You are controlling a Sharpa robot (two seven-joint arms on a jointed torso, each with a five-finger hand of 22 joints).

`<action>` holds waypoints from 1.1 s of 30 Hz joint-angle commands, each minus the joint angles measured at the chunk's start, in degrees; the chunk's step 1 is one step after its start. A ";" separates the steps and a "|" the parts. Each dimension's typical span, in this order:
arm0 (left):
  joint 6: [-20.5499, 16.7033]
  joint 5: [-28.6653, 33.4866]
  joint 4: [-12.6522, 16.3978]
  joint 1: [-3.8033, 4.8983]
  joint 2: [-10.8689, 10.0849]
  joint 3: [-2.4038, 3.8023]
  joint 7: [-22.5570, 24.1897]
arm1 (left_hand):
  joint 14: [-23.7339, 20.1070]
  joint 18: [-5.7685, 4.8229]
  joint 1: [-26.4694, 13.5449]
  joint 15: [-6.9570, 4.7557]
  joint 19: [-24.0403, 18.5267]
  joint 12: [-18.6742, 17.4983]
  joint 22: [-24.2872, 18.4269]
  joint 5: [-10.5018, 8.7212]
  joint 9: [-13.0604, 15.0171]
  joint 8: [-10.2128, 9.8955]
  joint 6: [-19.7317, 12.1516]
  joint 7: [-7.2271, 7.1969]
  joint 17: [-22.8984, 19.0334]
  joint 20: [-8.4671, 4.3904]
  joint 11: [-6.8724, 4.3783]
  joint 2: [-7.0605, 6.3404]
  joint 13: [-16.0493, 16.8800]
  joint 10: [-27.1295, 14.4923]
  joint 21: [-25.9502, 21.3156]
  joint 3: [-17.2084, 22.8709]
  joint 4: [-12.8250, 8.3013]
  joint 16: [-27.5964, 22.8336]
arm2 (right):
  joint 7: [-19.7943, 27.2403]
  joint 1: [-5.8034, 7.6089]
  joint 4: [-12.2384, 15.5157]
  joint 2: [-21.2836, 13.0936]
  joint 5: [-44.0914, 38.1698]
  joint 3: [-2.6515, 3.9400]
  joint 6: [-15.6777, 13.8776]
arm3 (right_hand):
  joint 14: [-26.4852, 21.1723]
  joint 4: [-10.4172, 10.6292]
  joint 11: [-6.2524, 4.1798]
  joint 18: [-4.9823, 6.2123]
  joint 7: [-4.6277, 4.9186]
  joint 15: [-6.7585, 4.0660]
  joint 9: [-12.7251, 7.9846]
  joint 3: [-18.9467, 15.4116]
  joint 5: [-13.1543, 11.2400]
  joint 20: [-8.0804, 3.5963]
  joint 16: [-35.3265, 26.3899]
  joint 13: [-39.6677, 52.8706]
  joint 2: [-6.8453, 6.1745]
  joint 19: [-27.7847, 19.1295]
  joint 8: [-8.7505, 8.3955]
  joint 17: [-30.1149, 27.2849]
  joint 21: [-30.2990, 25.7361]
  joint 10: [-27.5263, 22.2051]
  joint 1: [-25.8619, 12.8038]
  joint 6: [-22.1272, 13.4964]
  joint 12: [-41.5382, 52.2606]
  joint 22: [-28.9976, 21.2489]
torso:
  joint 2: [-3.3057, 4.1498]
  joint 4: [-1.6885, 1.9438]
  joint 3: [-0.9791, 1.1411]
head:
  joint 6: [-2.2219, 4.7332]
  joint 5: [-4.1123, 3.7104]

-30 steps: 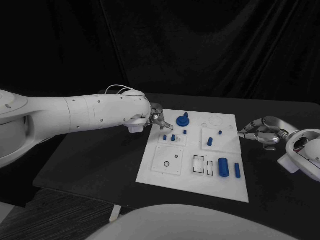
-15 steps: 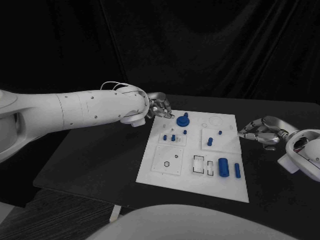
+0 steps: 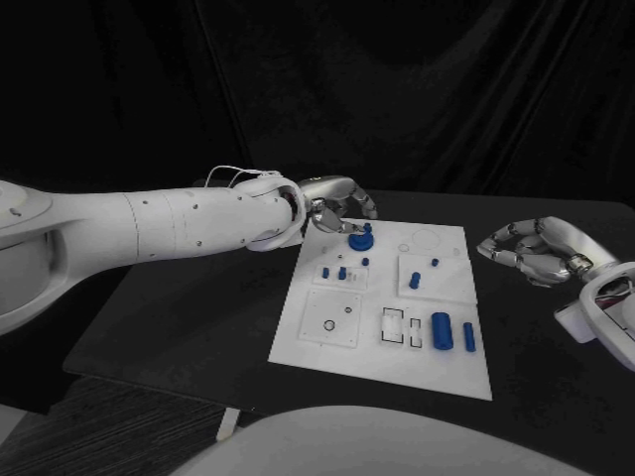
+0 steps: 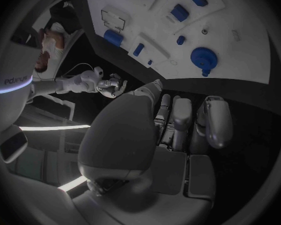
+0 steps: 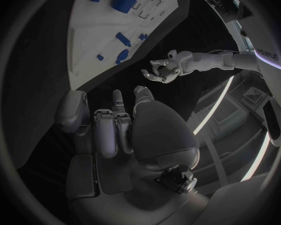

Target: Assemble the parts on the task board

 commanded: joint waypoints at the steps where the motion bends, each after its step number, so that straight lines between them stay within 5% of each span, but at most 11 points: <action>1: -3.91 -13.55 -0.72 -0.68 1.22 0.04 6.00 | 1.00 0.51 -0.28 -0.34 0.75 -1.32 9.85 -0.48 -1.98 -0.78 0.59 -1.03 0.07 -0.31 -0.46 -0.32 -2.15 0.33 1.07 -3.91 -0.61 0.95 | 4.09 -0.10 1.28 -0.51 -1.93 0.05 -5.80 | 4.71 0.58 -0.49 -0.47 -0.09 -0.79 -0.53 1.11 1.40 -0.13 0.10 4.47 1.60 0.51 -0.27 7.25 1.24 1.68 2.32 0.83 -2.97 8.98 | 0.05 -0.03 -0.02 | -0.01 -0.15; 8: -5.69 -25.45 -2.51 -1.75 4.22 0.04 5.02 | 2.56 0.29 0.14 -1.42 2.21 -2.16 10.08 -0.05 -8.02 -0.56 2.47 -2.62 -0.97 -1.39 -1.89 0.28 -9.72 4.16 1.50 -6.27 -1.82 1.61 | 4.27 -0.10 2.66 -0.80 -2.27 0.05 -6.08 | 4.71 0.63 -0.51 -0.46 -0.11 -0.81 -0.55 1.13 1.36 -0.15 0.10 4.39 1.48 0.51 -0.27 7.23 1.22 1.65 2.32 0.91 -3.02 8.98 | 0.05 -0.04 -0.17 | -0.01 -0.20; 11: -5.31 -27.66 -2.95 -2.03 5.09 0.05 3.64 | 2.73 0.29 0.29 -1.69 2.37 -1.87 10.07 0.25 -9.01 -0.24 4.09 -2.09 -1.30 -1.59 -2.19 0.36 -11.02 5.78 1.35 -6.43 -2.17 1.68 | 4.26 -0.10 2.90 -0.76 -2.31 0.05 -6.01 | 4.70 0.66 -0.52 -0.45 -0.12 -0.83 -0.57 1.14 1.31 -0.16 0.05 4.33 1.39 0.50 -0.29 7.14 1.16 1.62 2.31 0.94 -3.05 8.96 | 0.05 0.02 -0.15 | -0.01 -0.18; 16: -3.53 -30.06 -3.65 -2.70 6.44 0.05 -0.41 | 2.12 0.40 0.14 -1.66 2.19 -1.85 9.84 0.67 -10.24 0.08 6.27 -0.47 -3.28 -1.63 -1.90 0.26 -12.65 7.12 0.53 -6.60 -2.59 0.81 | 4.30 -0.11 3.27 -0.78 -2.34 0.05 -5.94 | 4.70 0.66 -0.52 -0.45 -0.12 -0.83 -0.57 1.14 1.31 -0.16 0.05 4.33 1.39 0.50 -0.29 7.14 1.16 1.62 2.31 0.94 -3.05 8.96 | -0.03 0.02 -0.08 | -0.01 -0.33; 33: -1.12 -33.99 -5.37 -4.03 8.46 0.06 -6.73 | 2.47 0.36 -0.55 -1.32 2.58 -0.78 9.88 1.60 -12.33 -0.06 8.17 -0.67 -4.47 -1.36 -1.30 -0.01 -14.33 11.06 0.26 -6.09 -3.33 0.58 | 3.16 -0.19 2.88 -0.29 -2.35 0.05 -4.34 | 4.70 0.76 -0.53 -0.45 -0.11 -0.84 -0.61 1.16 1.20 -0.18 0.06 4.29 1.31 0.50 -0.32 7.15 1.15 1.61 2.25 0.98 -3.08 8.96 | 0.02 -0.01 -0.03 | -0.01 -0.40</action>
